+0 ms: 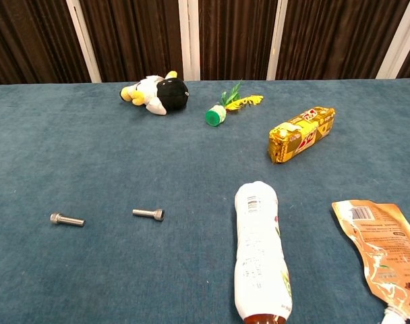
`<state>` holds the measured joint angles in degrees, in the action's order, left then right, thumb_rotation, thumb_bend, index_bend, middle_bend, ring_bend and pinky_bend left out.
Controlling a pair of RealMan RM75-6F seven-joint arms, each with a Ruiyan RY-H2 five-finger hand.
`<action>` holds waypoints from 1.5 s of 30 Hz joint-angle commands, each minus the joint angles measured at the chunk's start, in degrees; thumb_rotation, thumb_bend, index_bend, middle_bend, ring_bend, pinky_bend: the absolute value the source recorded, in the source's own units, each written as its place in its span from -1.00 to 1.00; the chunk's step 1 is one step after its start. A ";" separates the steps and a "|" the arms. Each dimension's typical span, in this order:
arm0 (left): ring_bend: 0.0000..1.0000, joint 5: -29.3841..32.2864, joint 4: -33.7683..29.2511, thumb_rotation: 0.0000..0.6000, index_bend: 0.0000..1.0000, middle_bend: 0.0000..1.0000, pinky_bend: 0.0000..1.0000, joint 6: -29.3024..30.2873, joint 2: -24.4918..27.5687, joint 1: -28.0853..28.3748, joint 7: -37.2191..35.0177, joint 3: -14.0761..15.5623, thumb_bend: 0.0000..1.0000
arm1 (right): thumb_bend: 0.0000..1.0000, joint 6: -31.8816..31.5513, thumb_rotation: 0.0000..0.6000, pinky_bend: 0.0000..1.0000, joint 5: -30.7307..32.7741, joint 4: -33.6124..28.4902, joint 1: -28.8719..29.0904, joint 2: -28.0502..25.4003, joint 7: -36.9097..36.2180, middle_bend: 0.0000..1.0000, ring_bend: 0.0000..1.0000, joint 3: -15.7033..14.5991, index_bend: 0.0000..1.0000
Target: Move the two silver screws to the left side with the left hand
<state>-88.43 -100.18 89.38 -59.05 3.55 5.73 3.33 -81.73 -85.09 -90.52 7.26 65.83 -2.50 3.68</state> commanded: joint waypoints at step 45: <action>-1.00 39.17 -2.55 1.00 -0.25 -0.93 -1.00 -24.42 -30.40 30.05 52.80 -6.87 -0.20 | -0.77 1.52 1.00 -1.00 1.93 -0.87 -0.03 -0.40 0.98 -0.87 -0.96 0.32 -0.68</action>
<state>-50.21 -103.74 63.59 -87.82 32.88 57.45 -3.86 -80.24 -83.19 -91.42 7.22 65.44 -1.50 3.97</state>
